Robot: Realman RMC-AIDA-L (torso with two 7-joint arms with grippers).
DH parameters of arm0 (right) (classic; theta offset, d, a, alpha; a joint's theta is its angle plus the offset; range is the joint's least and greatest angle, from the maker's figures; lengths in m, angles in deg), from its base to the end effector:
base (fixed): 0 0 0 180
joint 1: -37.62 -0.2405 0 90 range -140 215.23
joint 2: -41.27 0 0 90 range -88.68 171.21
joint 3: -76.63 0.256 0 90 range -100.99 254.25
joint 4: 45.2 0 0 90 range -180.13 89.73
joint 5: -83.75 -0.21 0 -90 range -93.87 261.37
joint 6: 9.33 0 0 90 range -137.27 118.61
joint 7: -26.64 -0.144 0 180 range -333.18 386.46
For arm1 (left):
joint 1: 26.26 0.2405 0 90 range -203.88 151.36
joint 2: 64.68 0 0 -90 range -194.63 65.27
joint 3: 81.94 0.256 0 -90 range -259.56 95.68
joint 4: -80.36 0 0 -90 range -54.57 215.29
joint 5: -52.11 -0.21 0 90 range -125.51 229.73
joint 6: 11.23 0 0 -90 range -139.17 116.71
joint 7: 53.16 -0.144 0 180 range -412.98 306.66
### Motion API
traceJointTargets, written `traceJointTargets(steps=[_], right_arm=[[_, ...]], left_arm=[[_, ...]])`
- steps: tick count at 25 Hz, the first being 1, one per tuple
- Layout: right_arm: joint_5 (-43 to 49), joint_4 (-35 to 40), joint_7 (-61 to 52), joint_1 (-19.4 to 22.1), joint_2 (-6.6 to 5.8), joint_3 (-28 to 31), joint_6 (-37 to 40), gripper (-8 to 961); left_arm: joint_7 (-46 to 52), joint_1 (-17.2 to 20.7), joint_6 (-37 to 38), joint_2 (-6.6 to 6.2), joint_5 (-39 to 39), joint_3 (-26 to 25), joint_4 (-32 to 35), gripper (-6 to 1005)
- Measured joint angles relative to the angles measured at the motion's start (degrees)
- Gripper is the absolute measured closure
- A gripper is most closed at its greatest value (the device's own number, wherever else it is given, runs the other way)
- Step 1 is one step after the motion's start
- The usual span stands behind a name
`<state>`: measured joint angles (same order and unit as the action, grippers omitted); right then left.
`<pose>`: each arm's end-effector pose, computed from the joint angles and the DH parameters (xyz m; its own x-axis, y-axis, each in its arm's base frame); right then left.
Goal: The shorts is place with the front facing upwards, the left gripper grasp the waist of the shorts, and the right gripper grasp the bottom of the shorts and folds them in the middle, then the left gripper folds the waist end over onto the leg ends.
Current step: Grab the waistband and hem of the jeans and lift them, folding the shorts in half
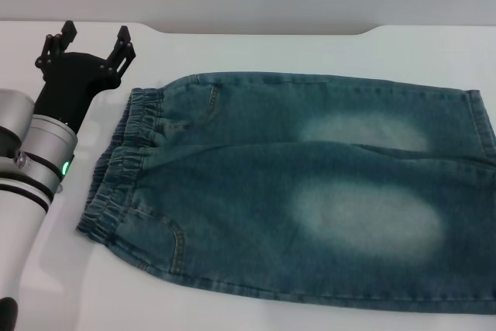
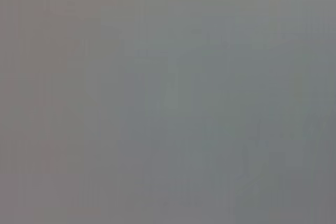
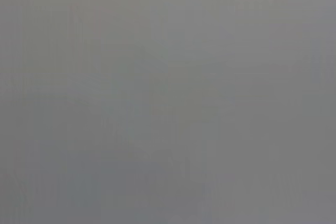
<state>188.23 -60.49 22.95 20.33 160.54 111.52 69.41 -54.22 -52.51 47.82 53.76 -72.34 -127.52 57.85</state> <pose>0.3464 0.2833 0.0065 0.6286 0.1822 -0.7561 -0.7770 0.1044 -0.6208 -0.2807 0.3559 -0.0363 0.6910 -0.0543 0.7208 0.7022 -0.1863 -0.6872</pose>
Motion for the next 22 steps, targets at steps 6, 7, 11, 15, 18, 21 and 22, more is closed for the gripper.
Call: traceJointTargets(steps=[6,7,11,15,18,21,22], right_arm=[[0.1,0.0,0.0,0.1,0.0,0.0,-0.2,353],[0.1,0.0,0.0,0.1,0.0,0.0,-0.2,353],[0.1,-0.1,0.0,0.1,-0.01,0.0,-0.1,353],[0.2,-1.9,0.0,0.3,-0.52,-0.1,-0.4,354],[0.4,-4.4,0.1,0.6,-1.72,-0.2,-0.6,354],[1.1,-7.9,0.2,0.7,-4.45,0.0,-3.5,354],[1.1,-7.9,0.2,0.7,-4.45,0.0,-3.5,354]], left_arm=[[0.0,0.1,0.3,-0.13,0.0,0.0,0.2,152],[0.0,0.1,0.3,-0.13,0.0,0.0,0.2,152],[0.0,0.0,0.0,-0.31,-0.8,0.3,-0.3,152],[0.0,0.5,-3.0,-1.09,-4.8,-1.5,-4.0,153],[0.0,1.6,-9.2,-2.76,-8.8,-5.5,-9.7,153],[-0.9,3.1,-14.1,-3.2,-14.7,-11.2,-14.6,153],[-1.4,3.6,-15.0,-2.99,-16.5,-12.9,-15.6,153]])
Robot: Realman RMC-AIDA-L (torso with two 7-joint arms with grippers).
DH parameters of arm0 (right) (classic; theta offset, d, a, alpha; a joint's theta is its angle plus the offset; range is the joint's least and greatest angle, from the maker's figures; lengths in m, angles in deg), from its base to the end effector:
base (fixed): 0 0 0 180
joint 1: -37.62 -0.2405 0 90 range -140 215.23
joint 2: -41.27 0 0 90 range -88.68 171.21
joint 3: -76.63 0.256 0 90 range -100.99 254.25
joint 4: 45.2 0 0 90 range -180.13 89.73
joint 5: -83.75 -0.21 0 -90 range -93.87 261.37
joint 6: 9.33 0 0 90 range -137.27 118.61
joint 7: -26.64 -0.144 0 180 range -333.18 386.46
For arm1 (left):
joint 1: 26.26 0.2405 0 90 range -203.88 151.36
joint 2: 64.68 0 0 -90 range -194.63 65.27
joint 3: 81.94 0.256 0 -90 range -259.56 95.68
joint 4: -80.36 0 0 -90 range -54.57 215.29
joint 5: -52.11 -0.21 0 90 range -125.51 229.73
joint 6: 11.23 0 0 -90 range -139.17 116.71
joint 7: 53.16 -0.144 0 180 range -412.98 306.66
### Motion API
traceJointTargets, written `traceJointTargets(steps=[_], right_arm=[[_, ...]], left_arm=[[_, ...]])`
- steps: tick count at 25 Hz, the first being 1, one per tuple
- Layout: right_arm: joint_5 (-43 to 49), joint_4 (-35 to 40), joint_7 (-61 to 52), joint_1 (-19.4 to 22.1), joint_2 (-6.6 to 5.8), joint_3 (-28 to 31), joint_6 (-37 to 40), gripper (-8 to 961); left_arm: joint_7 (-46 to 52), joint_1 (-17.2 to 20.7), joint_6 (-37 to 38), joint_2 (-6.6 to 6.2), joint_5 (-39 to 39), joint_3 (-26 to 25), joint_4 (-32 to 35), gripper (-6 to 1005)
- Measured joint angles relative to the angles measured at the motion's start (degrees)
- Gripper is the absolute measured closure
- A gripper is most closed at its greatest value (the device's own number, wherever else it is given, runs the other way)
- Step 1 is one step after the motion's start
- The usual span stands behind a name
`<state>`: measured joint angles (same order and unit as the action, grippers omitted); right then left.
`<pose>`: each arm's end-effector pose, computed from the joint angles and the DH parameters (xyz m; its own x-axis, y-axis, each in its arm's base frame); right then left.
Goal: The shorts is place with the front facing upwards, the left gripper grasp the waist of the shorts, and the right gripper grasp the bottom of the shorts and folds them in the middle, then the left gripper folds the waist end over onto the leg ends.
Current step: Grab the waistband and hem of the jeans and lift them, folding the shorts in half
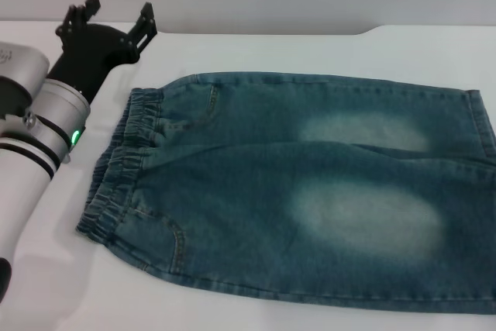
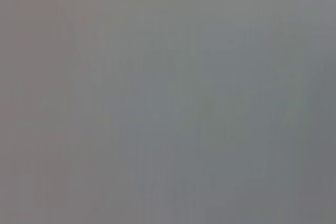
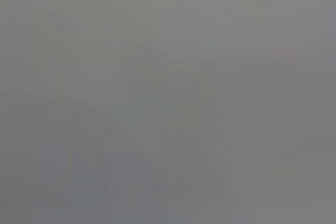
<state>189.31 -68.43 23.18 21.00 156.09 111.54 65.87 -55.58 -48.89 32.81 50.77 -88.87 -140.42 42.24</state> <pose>0.3415 0.2953 0.0157 0.5927 0.1746 -0.7863 -0.8034 0.0600 -0.5924 -0.2512 0.3757 -0.0266 0.7154 -0.0319 0.6980 0.6659 -0.2714 -0.6949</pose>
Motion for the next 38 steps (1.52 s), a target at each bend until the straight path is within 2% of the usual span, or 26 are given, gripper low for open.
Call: traceJointTargets(steps=[3,6,9,11,12,13,14,15,17,19,21,23,24,26,29,34,38], right_arm=[[0.1,-5.0,2.1,-0.2,-3.23,1.1,-6.6,354],[0.1,-14.2,9.1,0.3,-6.89,6.5,-17.1,354],[0.8,-25.3,18.1,2.7,-9.78,15.6,-29.3,354],[0.9,-33.3,26.4,5.3,-10.44,25.1,-40.9,354],[0.9,-36.2,29.8,6.3,-9.95,30.1,-46.3,354],[0.9,-39.2,33.8,7.3,-9.11,35.8,-52.8,354],[0.9,-41.9,37.5,8.2,-7.87,41.0,-59.0,354],[1.0,-44.5,40.7,9.1,-6.35,46.5,-64.7,354],[2.3,-49.0,45.3,10.5,-3.0,55.5,-74.4,354],[7.1,-52.7,47.0,11.0,1.05,65.2,-85.3,354],[13.4,-54.3,45.0,10.0,3.4,72.3,-93.2,354],[19.7,-55.0,40.4,8.5,3.9,76.0,-99.0,355],[23.3,-55.3,36.5,7.7,3.7,76.7,-101.8,355],[31.9,-57.1,29.4,6.8,3.46,77.0,-106.8,355],[43.4,-60.9,22.0,6.2,3.81,76.7,-113.0,355],[52.1,-66.1,17.5,5.0,3.77,76.4,-125.7,355],[58.9,-72.5,15.3,5.2,3.95,75.2,-134.2,355]], left_arm=[[-0.8,2.2,-6.5,0.51,-6.0,-6.1,-6.4,153],[-0.9,4.4,-15.9,0.57,-10.8,-11.0,-14.0,152],[-1.0,6.1,-29.7,0.86,-14.8,-16.4,-24.3,152],[-1.8,6.5,-38.1,0.98,-15.6,-18.7,-29.7,152],[-2.5,6.6,-42.1,1.03,-15.7,-19.6,-31.8,152],[-4.8,6.3,-50.7,1.55,-15.8,-22.0,-35.8,152],[-5.8,6.1,-53.8,1.78,-15.8,-23.1,-37.3,152],[-5.8,6.1,-53.8,1.78,-15.8,-23.1,-37.3,152],[-7.9,5.6,-62.1,2.3,-15.7,-25.6,-41.2,153],[-8.4,5.1,-68.2,2.36,-15.6,-27.4,-44.2,153],[-8.5,4.4,-74.1,2.37,-15.6,-29.4,-46.8,153],[-8.5,3.5,-79.8,2.36,-15.6,-31.3,-48.6,153],[-8.5,2.9,-83.2,2.36,-15.7,-32.5,-49.5,153],[-8.5,1.4,-89.5,2.37,-15.8,-34.7,-51.0,152],[-8.5,-0.7,-96.0,2.37,-16.2,-36.0,-51.9,152],[-6.4,-4.6,-107.2,2.41,-22.9,-36.9,-52.5,153],[-6.2,-6.5,-112.9,2.36,-24.4,-37.0,-52.9,153]])
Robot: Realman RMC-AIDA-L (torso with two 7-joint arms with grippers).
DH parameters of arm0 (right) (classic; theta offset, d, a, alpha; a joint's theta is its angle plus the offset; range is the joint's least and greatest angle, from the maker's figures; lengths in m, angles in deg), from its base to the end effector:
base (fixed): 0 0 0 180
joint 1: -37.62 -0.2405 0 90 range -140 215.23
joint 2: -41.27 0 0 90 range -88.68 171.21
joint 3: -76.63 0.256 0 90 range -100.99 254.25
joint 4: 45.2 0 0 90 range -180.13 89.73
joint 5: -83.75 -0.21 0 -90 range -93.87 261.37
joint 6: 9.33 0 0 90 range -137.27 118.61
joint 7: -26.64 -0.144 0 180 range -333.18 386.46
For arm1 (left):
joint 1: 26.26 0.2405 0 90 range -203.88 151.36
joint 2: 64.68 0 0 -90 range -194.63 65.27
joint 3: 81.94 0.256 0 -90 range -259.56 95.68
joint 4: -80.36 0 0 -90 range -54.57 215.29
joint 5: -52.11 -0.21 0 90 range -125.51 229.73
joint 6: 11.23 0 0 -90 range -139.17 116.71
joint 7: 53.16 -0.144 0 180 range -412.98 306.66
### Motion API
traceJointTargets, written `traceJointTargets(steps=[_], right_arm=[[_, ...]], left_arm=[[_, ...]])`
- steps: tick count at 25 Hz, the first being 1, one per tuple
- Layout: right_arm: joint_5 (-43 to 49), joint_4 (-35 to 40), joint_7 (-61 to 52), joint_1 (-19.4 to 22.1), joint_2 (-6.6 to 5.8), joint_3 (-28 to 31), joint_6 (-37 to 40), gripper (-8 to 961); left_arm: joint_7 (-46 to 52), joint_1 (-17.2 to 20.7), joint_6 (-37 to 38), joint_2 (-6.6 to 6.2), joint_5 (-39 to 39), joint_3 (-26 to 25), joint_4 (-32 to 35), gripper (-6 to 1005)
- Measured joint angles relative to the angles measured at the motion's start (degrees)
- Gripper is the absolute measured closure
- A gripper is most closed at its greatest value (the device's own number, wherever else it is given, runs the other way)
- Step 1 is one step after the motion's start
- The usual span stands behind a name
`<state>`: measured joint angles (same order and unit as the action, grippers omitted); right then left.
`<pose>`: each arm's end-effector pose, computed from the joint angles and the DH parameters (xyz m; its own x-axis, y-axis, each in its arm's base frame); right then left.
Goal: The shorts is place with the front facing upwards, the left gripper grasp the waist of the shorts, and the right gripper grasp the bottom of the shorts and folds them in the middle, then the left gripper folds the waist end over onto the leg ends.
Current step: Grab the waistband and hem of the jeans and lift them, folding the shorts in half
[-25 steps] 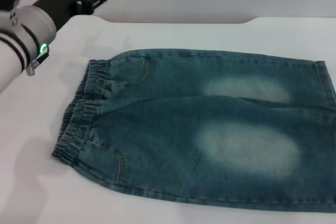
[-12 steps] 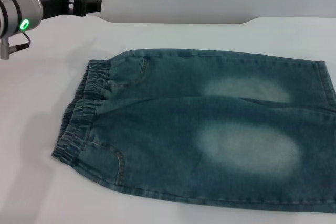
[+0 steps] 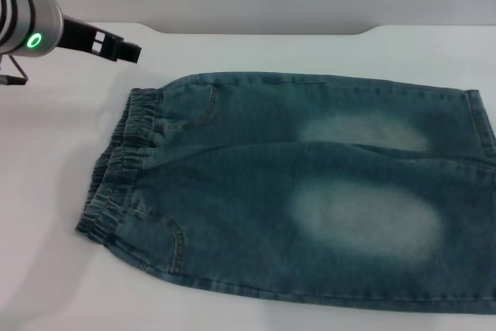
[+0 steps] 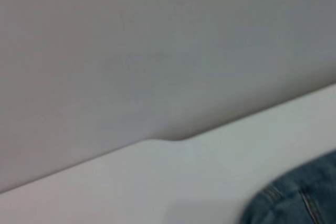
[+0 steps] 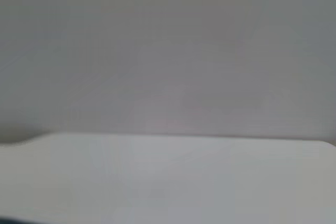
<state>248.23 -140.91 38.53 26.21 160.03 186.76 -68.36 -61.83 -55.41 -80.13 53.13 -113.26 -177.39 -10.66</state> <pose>0.2736 0.3489 0.1356 0.5846 -0.6526 -0.4820 -0.6131 0.0337 -0.7893 -0.1614 0.3947 0.0549 0.7418 0.6357 0.2137 0.5245 -0.3513 -0.7756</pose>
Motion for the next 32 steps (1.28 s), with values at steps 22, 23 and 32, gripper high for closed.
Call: traceJointTargets(steps=[22,23,32], right_arm=[[1.9,-14.9,-1.5,7.8,0.38,-2.3,-20.8,354],[1.7,-15.1,-1.9,8.1,0.42,-2.7,-20.9,354],[-1.3,-16.0,-4.3,11.4,0.5,-5.2,-20.5,354]], left_arm=[[-2.7,-0.1,-26.3,-0.17,-0.2,-1.2,-8.9,151],[-2.6,-0.1,-27.1,-0.15,-0.2,-1.0,-8.9,151],[0.4,0.4,-28.9,0.11,-0.2,1.7,-7.5,151]])
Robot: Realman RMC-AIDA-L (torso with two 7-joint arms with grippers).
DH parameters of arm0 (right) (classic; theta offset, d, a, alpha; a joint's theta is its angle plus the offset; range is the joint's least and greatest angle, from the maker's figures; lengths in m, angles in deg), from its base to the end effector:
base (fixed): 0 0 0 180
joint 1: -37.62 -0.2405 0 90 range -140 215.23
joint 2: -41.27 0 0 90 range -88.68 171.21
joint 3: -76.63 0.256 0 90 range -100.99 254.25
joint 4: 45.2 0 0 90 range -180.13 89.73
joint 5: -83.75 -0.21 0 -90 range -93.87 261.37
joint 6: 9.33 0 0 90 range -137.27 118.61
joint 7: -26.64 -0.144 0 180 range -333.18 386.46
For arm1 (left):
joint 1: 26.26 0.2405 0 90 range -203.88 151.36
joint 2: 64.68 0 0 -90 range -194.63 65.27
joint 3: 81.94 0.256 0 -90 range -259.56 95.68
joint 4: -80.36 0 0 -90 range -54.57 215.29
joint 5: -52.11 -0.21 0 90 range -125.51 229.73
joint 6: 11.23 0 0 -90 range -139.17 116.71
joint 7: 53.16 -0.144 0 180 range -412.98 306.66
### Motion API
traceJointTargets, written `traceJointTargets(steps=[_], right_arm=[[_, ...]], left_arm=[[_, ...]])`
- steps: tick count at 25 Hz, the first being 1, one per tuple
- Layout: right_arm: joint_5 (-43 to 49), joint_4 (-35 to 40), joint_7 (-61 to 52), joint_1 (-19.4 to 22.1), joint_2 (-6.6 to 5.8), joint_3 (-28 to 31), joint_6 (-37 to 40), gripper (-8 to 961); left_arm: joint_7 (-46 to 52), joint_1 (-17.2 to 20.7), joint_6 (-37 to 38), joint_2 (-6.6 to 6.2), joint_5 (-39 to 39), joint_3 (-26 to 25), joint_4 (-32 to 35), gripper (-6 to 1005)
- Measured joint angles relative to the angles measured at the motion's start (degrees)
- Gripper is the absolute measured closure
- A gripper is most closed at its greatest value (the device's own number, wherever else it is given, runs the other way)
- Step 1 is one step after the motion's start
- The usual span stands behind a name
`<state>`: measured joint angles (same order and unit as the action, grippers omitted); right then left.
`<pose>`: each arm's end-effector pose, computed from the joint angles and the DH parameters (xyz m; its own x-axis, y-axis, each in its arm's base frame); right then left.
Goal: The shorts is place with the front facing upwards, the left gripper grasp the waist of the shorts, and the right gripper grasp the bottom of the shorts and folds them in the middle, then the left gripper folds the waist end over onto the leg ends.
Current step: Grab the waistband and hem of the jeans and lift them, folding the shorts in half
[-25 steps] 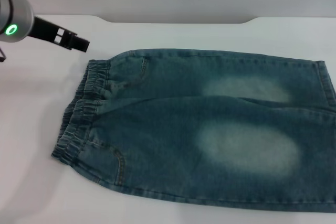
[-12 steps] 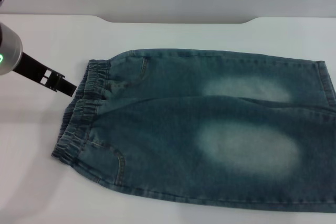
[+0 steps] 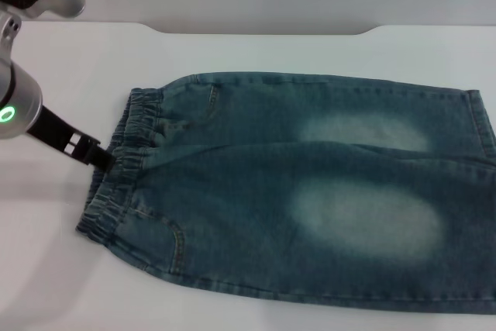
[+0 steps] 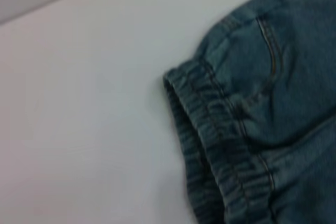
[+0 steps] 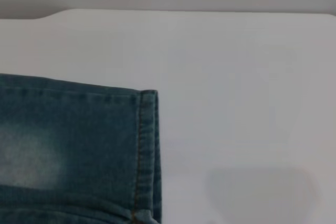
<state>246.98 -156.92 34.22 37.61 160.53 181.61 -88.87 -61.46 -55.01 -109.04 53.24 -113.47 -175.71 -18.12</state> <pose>0.2717 0.2710 0.1229 0.4159 -0.8188 -0.3958 -0.6503 0.0365 -0.7588 -0.1722 0.3347 0.0506 0.5617 0.8242 -0.0716 0.5259 -0.4226 -0.7381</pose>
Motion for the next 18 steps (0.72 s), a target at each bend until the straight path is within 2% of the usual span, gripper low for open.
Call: traceJointTargets(steps=[7,18], right_arm=[[0.2,-2.5,-2.0,1.3,0.0,-1.4,-0.2,354],[2.6,-1.3,-2.6,0.8,-0.09,-3.1,2.2,355]], left_arm=[[0.8,-0.6,-5.5,-0.11,0.0,-0.4,0.2,150],[1.3,-2.2,-4.5,0.08,0.0,1.8,7.2,161]])
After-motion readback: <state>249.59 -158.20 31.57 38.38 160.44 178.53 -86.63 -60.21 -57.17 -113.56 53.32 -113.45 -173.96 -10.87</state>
